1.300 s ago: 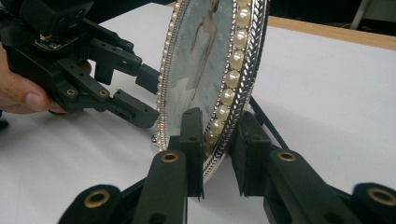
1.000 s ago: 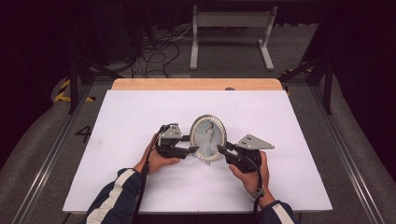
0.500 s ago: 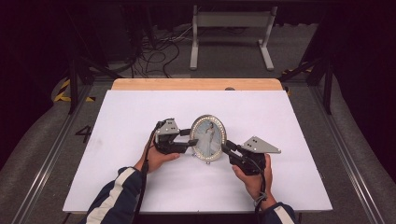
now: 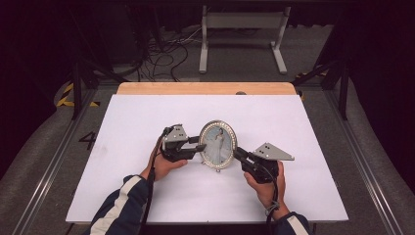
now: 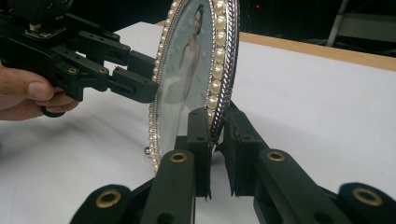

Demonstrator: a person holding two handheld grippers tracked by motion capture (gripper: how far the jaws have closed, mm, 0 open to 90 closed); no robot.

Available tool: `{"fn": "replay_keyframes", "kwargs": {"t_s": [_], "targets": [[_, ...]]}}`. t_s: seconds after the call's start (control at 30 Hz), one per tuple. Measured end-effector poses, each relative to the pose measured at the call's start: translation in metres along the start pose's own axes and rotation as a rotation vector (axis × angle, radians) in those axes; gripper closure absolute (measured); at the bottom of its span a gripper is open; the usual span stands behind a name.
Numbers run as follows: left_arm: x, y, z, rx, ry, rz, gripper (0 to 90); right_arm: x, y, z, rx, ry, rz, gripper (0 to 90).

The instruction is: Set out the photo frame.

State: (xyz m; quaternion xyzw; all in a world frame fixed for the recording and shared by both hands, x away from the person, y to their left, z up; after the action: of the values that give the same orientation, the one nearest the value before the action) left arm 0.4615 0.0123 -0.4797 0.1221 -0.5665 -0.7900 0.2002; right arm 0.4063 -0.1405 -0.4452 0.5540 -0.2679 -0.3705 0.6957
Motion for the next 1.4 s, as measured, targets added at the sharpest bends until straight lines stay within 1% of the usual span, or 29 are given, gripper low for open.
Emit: {"fn": "replay_keyframes", "kwargs": {"t_s": [0.13, 0.23, 0.33, 0.4, 0.53, 0.73, 0.87, 1.13, 1.3, 1.4], "targets": [[-0.001, -0.001, 0.002, -0.004, 0.002, -0.002, 63.9, 0.001, 0.0, -0.001, 0.0, -0.001, 0.0, 81.3], [-0.001, -0.001, 0.002, -0.008, 0.01, -0.005, 65.2, 0.001, 0.0, -0.002, -0.006, -0.001, 0.011, 81.2], [0.0, -0.001, 0.002, -0.007, 0.011, -0.002, 65.2, 0.002, 0.0, -0.002, -0.008, 0.0, 0.01, 81.1], [0.0, -0.001, 0.004, -0.01, 0.013, -0.009, 65.2, 0.003, 0.0, -0.003, -0.008, -0.004, 0.009, 81.0], [0.0, -0.002, 0.005, -0.014, 0.014, -0.006, 65.3, 0.004, 0.001, -0.005, -0.009, -0.011, 0.01, 80.9], [0.002, -0.003, 0.008, -0.019, 0.016, -0.014, 65.7, 0.007, 0.001, -0.007, -0.005, -0.019, 0.008, 80.8], [0.003, -0.004, 0.009, -0.018, 0.016, -0.009, 65.7, 0.009, 0.002, -0.009, -0.004, -0.024, 0.006, 80.7], [0.005, -0.004, 0.011, -0.023, 0.017, -0.021, 66.4, 0.012, 0.001, -0.011, 0.0, -0.025, 0.006, 80.5], [0.006, -0.003, 0.011, -0.017, 0.017, -0.024, 65.1, 0.013, 0.001, -0.011, 0.003, -0.024, 0.0, 80.5], [0.004, -0.001, 0.01, 0.002, 0.032, -0.019, 62.4, 0.012, 0.0, -0.011, 0.0, -0.027, 0.006, 80.6]]}}
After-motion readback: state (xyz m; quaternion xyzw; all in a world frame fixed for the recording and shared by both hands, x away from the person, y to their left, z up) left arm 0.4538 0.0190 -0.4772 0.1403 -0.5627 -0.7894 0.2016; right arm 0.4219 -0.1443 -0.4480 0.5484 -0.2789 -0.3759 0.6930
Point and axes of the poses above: each handheld gripper's, and its own axes: z roughly backward along the jaws, y roughly out of its top, x roughly to its right, the point moved 10 cm from there along -z, roughly forward along the jaws, and after that the axes turned 9 degrees about x, right-handed, at the moved point
